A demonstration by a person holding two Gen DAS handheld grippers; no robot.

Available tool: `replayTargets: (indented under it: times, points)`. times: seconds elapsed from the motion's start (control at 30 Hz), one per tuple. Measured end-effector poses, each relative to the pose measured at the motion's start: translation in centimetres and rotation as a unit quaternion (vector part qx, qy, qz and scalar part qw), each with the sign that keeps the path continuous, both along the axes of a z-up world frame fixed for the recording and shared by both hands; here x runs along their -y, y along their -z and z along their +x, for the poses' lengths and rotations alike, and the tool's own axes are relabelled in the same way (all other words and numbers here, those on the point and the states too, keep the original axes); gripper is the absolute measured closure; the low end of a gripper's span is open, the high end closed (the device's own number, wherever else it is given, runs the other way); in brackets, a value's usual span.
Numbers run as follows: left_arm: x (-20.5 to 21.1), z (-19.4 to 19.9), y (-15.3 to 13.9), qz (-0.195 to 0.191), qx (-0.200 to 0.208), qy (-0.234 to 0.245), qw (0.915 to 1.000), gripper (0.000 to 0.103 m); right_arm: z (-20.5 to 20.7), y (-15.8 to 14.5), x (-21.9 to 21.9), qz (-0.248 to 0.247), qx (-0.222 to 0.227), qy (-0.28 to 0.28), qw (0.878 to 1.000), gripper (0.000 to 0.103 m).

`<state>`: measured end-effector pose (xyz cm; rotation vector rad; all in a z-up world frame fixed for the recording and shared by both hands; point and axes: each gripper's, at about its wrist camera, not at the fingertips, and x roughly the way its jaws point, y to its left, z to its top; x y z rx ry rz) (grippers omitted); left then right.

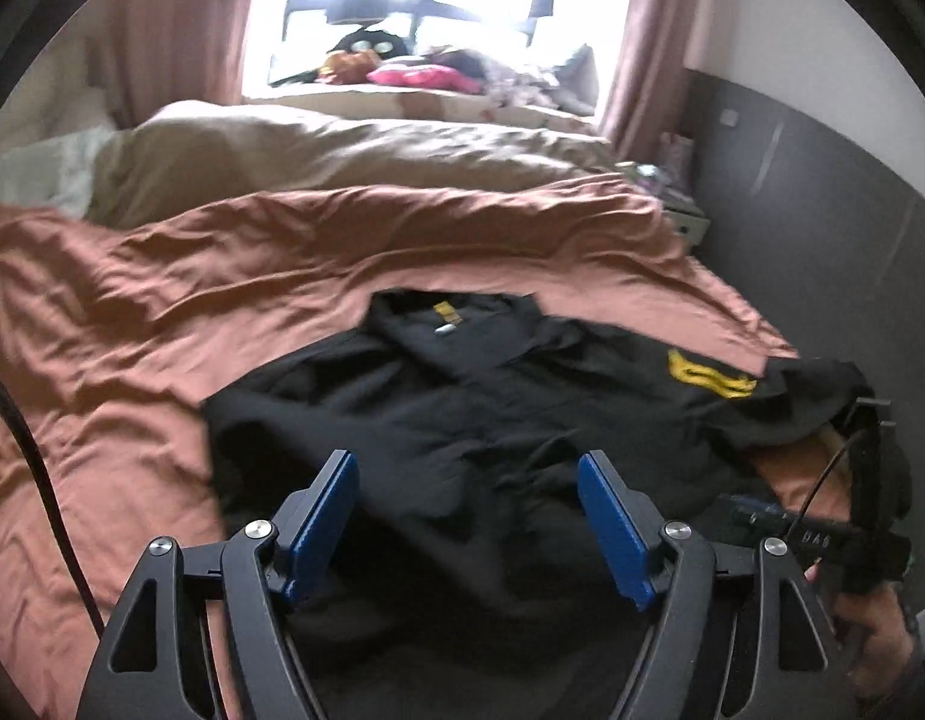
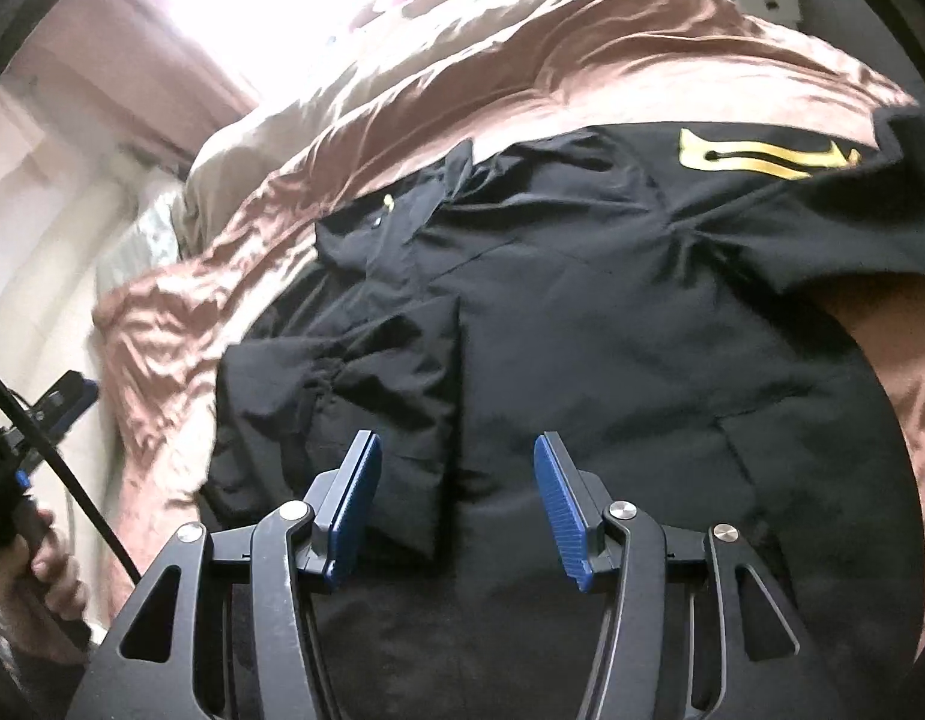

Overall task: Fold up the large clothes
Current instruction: 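Move the right tool to the other sleeve's gathered cuff and close on it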

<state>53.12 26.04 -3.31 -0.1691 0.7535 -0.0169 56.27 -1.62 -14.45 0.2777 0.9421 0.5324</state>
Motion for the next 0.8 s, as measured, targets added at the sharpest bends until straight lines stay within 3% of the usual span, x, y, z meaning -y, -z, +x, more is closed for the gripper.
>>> replayTargets:
  times: [0.2,0.33,0.63,0.8]
  points:
    - [-4.4,-3.4,2.4,0.004,-0.030,-0.039,0.9988,0.026,-0.5,-0.2,-6.2,-0.055,0.031,-0.059,0.996,0.052]
    - [-7.3,-5.8,3.2,0.005,-0.040,-0.061,0.9973,0.026,0.0,1.5,-10.1,-0.111,0.035,-0.094,0.989,0.052]
    - [-12.3,-10.2,6.2,-0.014,-0.062,-0.104,0.9925,0.026,2.0,4.5,-16.1,-0.203,0.042,-0.110,0.972,0.052]
    - [-13.4,-10.5,8.9,-0.032,-0.079,-0.110,0.9903,0.026,2.0,5.1,-17.6,-0.220,0.039,-0.115,0.968,0.052]
